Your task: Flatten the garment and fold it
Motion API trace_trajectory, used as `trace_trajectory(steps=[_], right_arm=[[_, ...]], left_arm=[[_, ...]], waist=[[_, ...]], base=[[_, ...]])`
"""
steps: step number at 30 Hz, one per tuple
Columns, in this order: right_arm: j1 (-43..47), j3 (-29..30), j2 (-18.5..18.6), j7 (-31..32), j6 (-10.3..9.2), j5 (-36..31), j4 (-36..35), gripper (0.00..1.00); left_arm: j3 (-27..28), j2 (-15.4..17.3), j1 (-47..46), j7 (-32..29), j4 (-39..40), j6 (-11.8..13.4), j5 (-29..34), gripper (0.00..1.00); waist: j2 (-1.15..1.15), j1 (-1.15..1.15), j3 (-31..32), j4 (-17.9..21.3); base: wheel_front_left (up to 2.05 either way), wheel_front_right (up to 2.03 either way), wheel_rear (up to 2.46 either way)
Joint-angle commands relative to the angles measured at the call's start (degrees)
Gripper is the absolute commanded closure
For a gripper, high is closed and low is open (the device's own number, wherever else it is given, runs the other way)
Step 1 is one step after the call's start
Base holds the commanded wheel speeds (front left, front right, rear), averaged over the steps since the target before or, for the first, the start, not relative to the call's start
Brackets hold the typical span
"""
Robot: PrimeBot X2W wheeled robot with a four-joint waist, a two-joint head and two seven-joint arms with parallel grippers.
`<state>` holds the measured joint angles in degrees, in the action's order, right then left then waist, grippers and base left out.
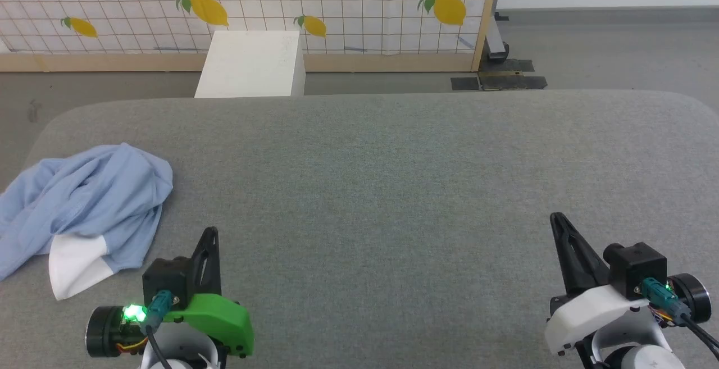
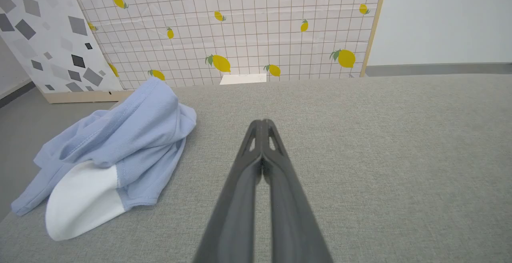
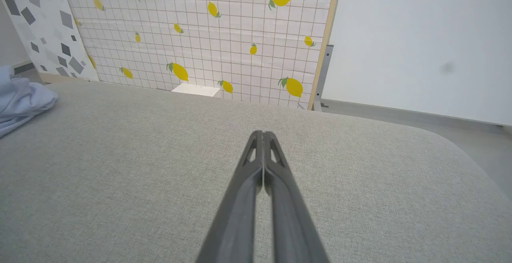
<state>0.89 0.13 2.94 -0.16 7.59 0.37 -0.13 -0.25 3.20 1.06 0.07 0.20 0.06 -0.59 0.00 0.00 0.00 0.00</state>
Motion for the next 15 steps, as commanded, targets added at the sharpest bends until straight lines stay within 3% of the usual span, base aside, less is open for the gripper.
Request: trace_trajectory(steps=[1, 11, 12, 13, 14, 15], right_arm=[[-0.89, -0.13, -0.06, 0.16, -0.10, -0.37, 0.13, 1.00], [0.00, 0.01, 0.00, -0.01, 0.00, 0.01, 0.00, 1.00], [0.04, 0.03, 0.00, -0.01, 0.00, 0.03, 0.00, 0.00], [0.05, 0.06, 0.00, -0.03, 0.00, 0.05, 0.02, 1.00], [0.04, 0.04, 0.01, -0.01, 0.00, 0.03, 0.01, 0.00], [0.05, 0.07, 0.01, -0.04, 0.00, 0.06, 0.02, 0.00]], left_arm=[[0.25, -0.33, -1.06, -0.07, -0.20, -0.06, 0.59, 1.00], [0.00, 0.00, 0.00, 0.01, 0.00, 0.00, -0.01, 1.00], [-0.06, 0.01, 0.06, 0.02, 0.02, 0.01, -0.04, 0.00], [-0.10, 0.01, 0.09, 0.04, 0.02, 0.00, -0.06, 1.00], [-0.17, 0.01, 0.09, 0.02, 0.02, 0.00, -0.05, 0.00], [-0.20, 0.01, 0.09, 0.05, 0.02, -0.01, -0.07, 0.00]], waist=[[0.00, 0.00, 0.00, 0.00], [0.00, 0.00, 0.00, 0.00], [0.00, 0.00, 0.00, 0.00], [0.00, 0.00, 0.00, 0.00], [0.00, 0.00, 0.00, 0.00], [0.00, 0.00, -0.01, 0.00]], base=[[0.00, 0.00, 0.00], [0.00, 0.00, 0.00], [0.00, 0.00, 0.00], [0.00, 0.00, 0.00], [0.00, 0.00, 0.00], [0.00, 0.00, 0.00]])
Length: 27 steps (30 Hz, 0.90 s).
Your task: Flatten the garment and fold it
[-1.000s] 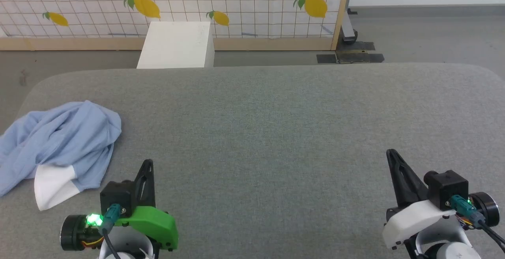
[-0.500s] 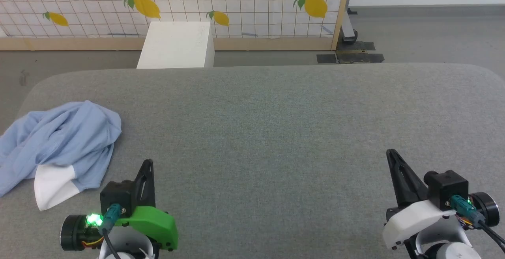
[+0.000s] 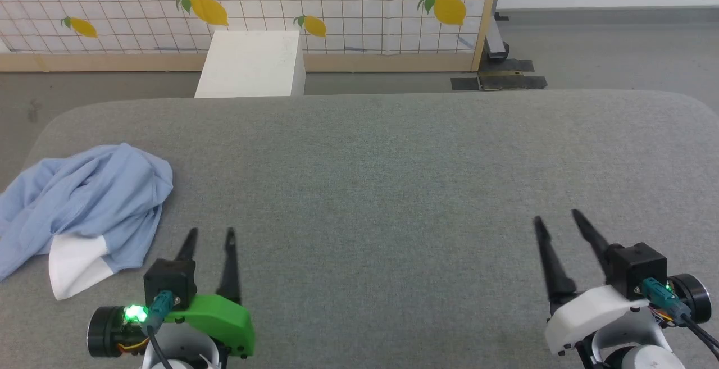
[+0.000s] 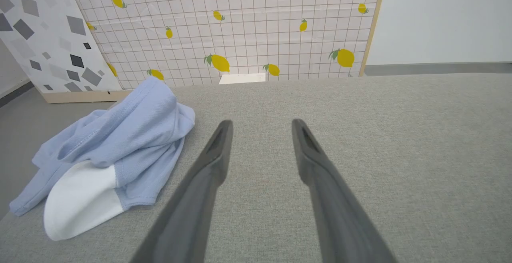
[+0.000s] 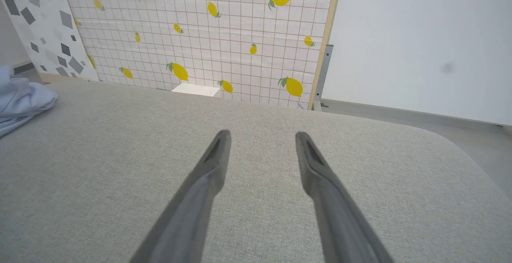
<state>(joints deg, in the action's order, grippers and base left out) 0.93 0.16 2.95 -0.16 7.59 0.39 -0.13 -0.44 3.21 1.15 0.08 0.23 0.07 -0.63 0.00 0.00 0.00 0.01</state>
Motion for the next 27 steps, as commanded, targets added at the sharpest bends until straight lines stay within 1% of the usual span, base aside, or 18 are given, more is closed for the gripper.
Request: trace_trajectory(steps=[1, 16, 27], right_arm=[[0.03, 0.12, 0.00, -0.13, 0.00, 0.11, 0.09, 0.00], [0.30, 1.88, -0.01, -1.86, -0.01, 0.82, 0.89, 0.00], [0.43, 2.99, -0.02, -3.16, -0.02, 0.97, 1.27, 0.00]], left_arm=[[-0.03, 0.00, 0.04, 0.13, -0.01, -0.02, -0.10, 0.00], [-0.45, -0.04, 0.60, 1.87, 0.10, -0.30, -1.48, 0.00], [-0.60, -0.07, 0.88, 3.18, 0.24, -0.26, -2.53, 0.00]], waist=[[0.00, 0.00, -0.01, 0.00], [0.00, 0.00, -0.15, -0.09], [0.00, 0.00, -0.34, -1.02]], base=[[0.00, 0.00, 0.00], [0.00, 0.00, 0.00], [0.00, 0.00, 0.00]])
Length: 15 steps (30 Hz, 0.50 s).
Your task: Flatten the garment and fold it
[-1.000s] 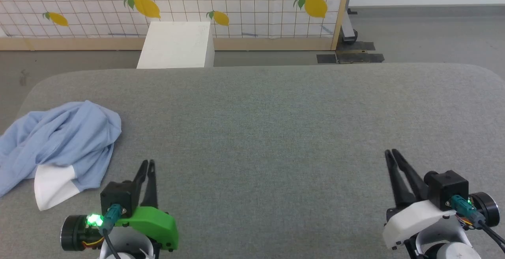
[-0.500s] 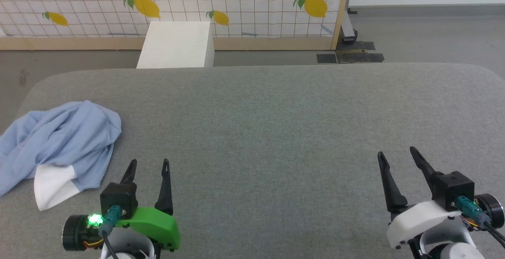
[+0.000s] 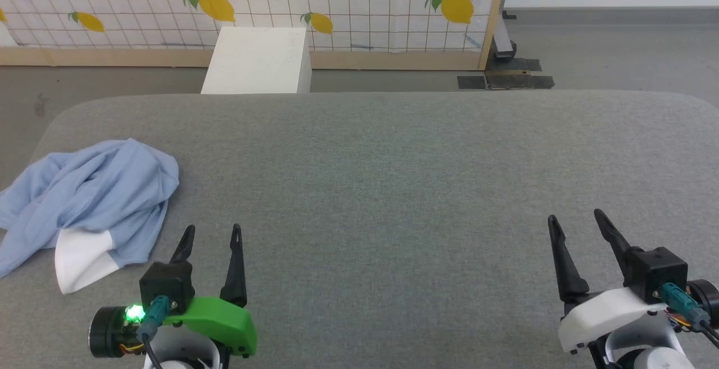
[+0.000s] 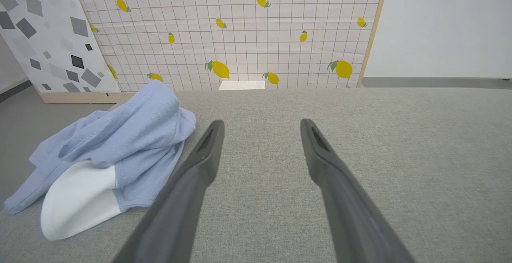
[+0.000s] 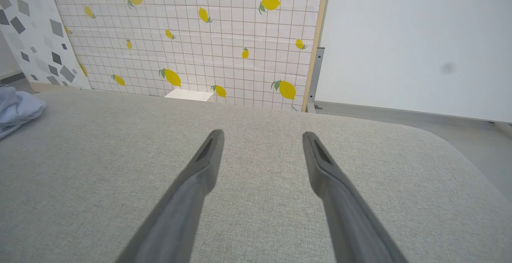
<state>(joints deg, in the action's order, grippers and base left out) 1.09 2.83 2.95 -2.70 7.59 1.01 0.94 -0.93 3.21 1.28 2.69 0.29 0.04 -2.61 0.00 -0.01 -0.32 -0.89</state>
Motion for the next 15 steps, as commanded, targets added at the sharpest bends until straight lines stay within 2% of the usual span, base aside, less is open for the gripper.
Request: trace_trajectory(steps=[1, 15], right_arm=[[0.26, 0.41, -0.02, -0.75, -0.02, 0.38, 0.23, 0.00], [0.35, 1.14, -0.02, -2.49, -0.03, 0.66, 0.63, 0.00]], left_arm=[[-0.12, -0.07, 0.78, 0.70, 0.19, -0.22, -0.67, 0.00], [-0.16, -0.11, 1.34, 2.45, 0.47, -0.25, -2.03, 0.00]], waist=[[0.00, 0.01, -0.05, -0.29], [0.00, 0.01, -0.40, -3.99]], base=[[0.00, 0.00, 0.00], [0.00, 0.00, 0.00]])
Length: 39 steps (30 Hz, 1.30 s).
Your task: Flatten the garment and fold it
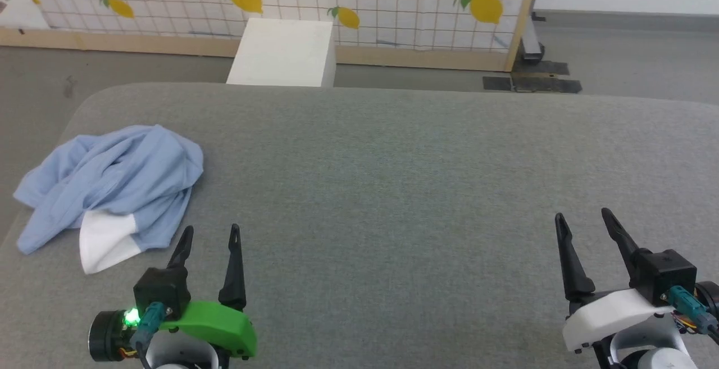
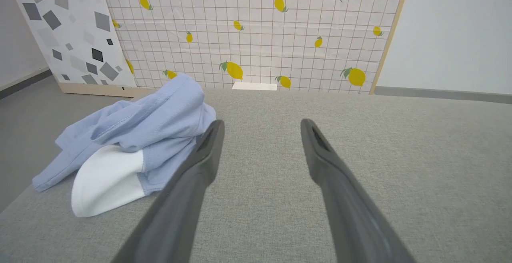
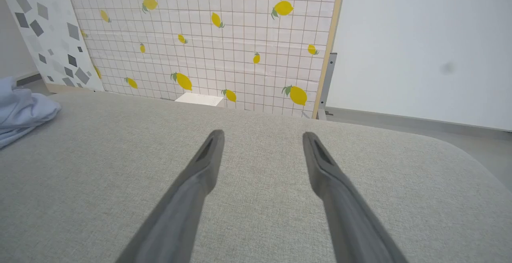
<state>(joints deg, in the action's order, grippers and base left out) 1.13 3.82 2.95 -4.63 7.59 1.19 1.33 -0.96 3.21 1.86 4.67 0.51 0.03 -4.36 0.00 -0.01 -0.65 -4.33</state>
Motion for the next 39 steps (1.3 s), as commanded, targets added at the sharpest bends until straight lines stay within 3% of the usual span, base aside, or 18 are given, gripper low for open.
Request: trace_trajectory(steps=[1, 39], right_arm=[[0.33, 0.17, -0.03, -0.68, -0.03, 0.46, 0.27, 0.00], [1.49, -0.39, -0.05, -5.25, -0.06, 0.87, 1.89, 0.00]], left_arm=[[-0.13, -0.12, 0.81, 0.59, 0.27, -0.22, -0.38, 0.00], [0.28, -0.22, 4.04, 5.18, 0.25, -1.02, -3.56, 0.00]], waist=[[0.00, 0.00, -0.10, -0.90], [0.00, 0.00, 0.63, -18.83]], base=[[0.00, 0.00, 0.00], [0.00, 0.00, 0.00]])
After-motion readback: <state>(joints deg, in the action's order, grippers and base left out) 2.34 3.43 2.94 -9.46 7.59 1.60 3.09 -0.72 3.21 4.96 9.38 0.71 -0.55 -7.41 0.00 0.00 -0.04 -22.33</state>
